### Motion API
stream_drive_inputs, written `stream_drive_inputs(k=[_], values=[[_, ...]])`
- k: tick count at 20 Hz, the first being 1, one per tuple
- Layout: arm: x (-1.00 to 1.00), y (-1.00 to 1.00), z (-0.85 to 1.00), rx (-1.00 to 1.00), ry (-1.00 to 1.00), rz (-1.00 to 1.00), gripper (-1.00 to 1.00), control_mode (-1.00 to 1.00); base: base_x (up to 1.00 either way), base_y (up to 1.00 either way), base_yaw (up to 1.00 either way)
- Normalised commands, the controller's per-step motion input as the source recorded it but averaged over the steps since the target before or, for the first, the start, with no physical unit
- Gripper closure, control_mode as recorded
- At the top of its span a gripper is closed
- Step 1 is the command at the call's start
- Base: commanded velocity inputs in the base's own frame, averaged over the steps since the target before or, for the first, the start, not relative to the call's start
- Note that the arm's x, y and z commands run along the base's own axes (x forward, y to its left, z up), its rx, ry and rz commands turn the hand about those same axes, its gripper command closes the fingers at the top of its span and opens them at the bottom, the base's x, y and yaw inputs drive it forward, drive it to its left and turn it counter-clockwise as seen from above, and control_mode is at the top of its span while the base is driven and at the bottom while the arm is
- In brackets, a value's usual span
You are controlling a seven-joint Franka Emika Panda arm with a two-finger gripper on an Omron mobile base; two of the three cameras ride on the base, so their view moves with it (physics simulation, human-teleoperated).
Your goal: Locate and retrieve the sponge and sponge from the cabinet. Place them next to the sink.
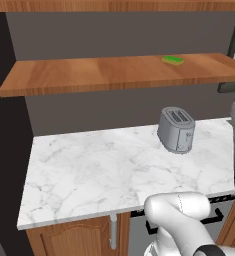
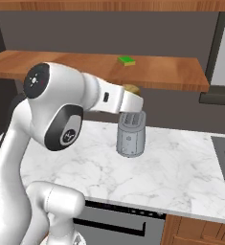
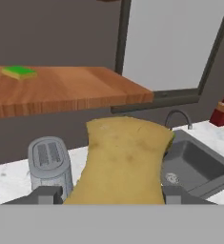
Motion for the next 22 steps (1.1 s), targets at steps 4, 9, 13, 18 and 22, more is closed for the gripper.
stream_drive_inputs(k=[4,9,13,18,22], values=[[-0.41,-0.72,-0.21,0.0,0.01,-0.15,1.0,-1.0,0.0,0.0,0.0],[-0.21,-0.71,-0.28,0.0,0.0,-0.12,1.0,-1.0,0.0,0.0,0.0],[0.0,-0.63,-0.27,0.04,0.0,-0.03,1.0,-1.0,0.0,0.0,0.0],[0.12,-0.55,-0.43,0.02,0.06,0.0,1.0,-1.0,0.0,0.0,0.0],[0.27,-0.31,-0.63,0.0,0.02,0.12,1.0,-1.0,0.0,0.0,0.0]])
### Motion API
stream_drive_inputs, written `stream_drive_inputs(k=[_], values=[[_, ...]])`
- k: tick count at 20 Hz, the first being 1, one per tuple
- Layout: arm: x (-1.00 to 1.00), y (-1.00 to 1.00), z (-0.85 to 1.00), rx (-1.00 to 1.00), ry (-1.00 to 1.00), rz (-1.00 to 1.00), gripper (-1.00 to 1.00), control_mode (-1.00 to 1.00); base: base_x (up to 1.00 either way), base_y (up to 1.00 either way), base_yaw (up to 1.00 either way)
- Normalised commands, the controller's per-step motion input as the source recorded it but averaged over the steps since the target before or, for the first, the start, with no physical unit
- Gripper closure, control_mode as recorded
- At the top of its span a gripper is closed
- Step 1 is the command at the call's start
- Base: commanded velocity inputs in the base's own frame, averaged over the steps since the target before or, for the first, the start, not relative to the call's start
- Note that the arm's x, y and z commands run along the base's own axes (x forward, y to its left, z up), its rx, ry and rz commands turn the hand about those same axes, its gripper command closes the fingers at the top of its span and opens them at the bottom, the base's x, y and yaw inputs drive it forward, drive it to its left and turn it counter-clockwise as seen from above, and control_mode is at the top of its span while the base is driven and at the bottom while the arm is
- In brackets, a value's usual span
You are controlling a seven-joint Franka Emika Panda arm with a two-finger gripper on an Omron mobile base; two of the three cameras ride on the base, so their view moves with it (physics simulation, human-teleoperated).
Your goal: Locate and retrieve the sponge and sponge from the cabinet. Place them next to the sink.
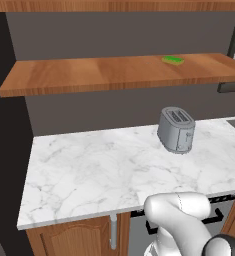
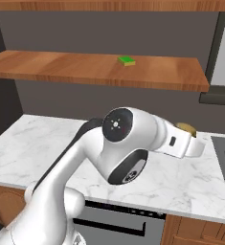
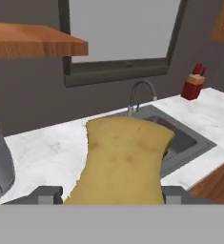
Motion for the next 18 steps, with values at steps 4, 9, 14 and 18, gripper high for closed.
stream_drive_inputs(k=[4,9,14,18], values=[[0.48,-0.27,-0.61,0.0,0.09,0.24,1.0,-1.0,0.0,0.0,0.0],[0.51,-0.36,-0.36,-0.01,0.05,0.25,1.0,-1.0,0.0,0.0,0.0],[0.46,-0.39,-0.2,0.0,0.0,0.21,1.0,-1.0,0.0,0.0,0.0],[0.52,-0.34,-0.23,0.0,0.0,0.23,1.0,-1.0,0.0,0.0,0.0]])
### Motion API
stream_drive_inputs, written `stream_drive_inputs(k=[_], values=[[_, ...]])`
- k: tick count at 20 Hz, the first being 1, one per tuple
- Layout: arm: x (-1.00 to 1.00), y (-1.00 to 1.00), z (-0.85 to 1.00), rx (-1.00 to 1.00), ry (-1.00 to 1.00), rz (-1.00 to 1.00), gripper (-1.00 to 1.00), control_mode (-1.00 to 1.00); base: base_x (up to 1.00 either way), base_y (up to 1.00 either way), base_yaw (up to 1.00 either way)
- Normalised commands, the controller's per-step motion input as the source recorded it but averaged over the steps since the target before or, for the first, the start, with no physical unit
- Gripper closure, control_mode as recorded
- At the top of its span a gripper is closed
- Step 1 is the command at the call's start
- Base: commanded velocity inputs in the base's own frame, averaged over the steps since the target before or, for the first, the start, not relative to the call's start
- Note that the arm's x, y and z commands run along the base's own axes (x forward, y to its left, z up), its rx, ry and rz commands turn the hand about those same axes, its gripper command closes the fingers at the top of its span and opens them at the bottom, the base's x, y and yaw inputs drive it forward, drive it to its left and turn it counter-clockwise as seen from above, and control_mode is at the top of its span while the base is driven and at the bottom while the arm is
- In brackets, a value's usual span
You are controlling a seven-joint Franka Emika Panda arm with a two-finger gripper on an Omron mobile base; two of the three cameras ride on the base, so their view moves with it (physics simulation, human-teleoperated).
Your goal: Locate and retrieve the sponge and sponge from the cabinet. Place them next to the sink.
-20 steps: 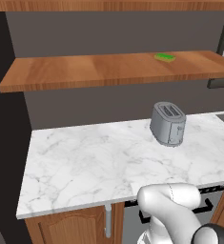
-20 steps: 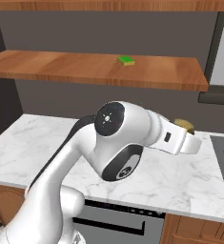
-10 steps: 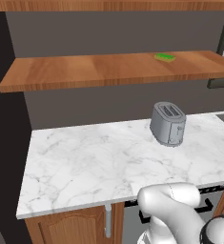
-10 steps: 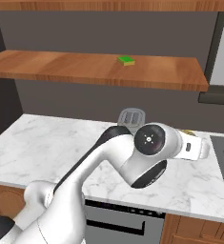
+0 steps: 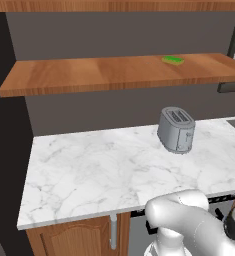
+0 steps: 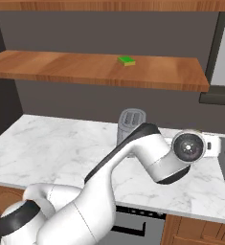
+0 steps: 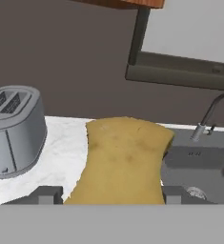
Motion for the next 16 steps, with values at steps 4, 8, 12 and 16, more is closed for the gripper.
stream_drive_inputs(k=[4,8,12,16], values=[[0.48,-0.25,-0.32,-0.01,0.03,0.29,1.0,-1.0,0.0,0.0,0.0],[0.41,-0.17,-0.23,-0.01,0.1,0.25,1.0,-1.0,0.0,0.0,0.0],[0.38,-0.14,-0.08,-0.01,0.12,0.12,1.0,-1.0,0.0,0.0,0.0],[0.32,-0.15,-0.14,0.0,0.16,0.09,1.0,-1.0,0.0,0.0,0.0]])
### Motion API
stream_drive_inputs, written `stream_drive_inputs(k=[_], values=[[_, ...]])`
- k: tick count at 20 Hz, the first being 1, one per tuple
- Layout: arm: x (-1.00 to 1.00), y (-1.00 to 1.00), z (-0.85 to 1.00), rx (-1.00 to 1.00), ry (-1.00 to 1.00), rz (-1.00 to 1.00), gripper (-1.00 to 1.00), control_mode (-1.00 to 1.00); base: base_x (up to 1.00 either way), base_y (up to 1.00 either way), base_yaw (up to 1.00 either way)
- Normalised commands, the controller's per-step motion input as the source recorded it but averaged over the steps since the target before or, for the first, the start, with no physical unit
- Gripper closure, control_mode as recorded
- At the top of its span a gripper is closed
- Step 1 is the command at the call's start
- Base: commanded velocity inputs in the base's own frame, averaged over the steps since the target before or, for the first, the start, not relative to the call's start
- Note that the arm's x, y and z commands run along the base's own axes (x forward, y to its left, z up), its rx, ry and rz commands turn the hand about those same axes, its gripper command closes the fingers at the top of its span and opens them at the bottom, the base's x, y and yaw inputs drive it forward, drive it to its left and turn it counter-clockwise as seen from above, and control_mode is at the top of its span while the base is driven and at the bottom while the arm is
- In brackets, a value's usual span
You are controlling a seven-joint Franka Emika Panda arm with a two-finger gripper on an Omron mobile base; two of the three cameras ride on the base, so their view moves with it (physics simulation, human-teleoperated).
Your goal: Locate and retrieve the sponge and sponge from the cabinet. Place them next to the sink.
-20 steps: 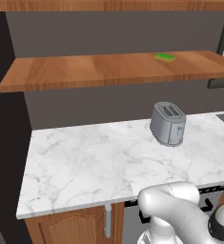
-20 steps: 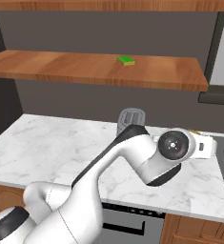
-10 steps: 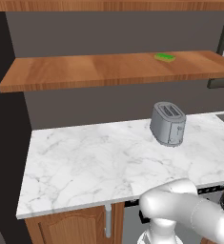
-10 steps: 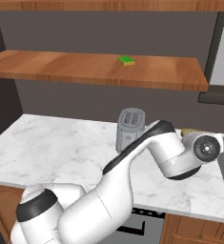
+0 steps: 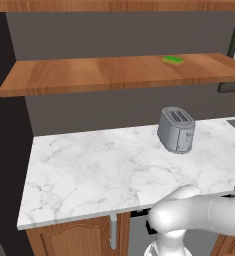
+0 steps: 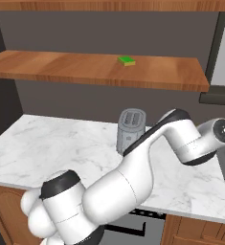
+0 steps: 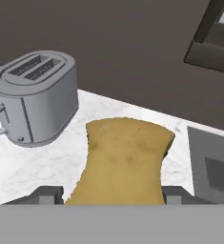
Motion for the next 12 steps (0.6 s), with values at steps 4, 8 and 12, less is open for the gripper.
stream_drive_inputs(k=[4,8,12], values=[[0.27,-0.06,-0.38,0.0,0.1,0.09,1.0,-1.0,0.0,0.0,0.0],[0.33,-0.09,-0.42,0.0,0.08,0.12,1.0,-1.0,0.0,0.0,0.0],[0.35,-0.11,-0.44,0.06,0.09,0.14,1.0,-1.0,0.0,0.0,0.0]])
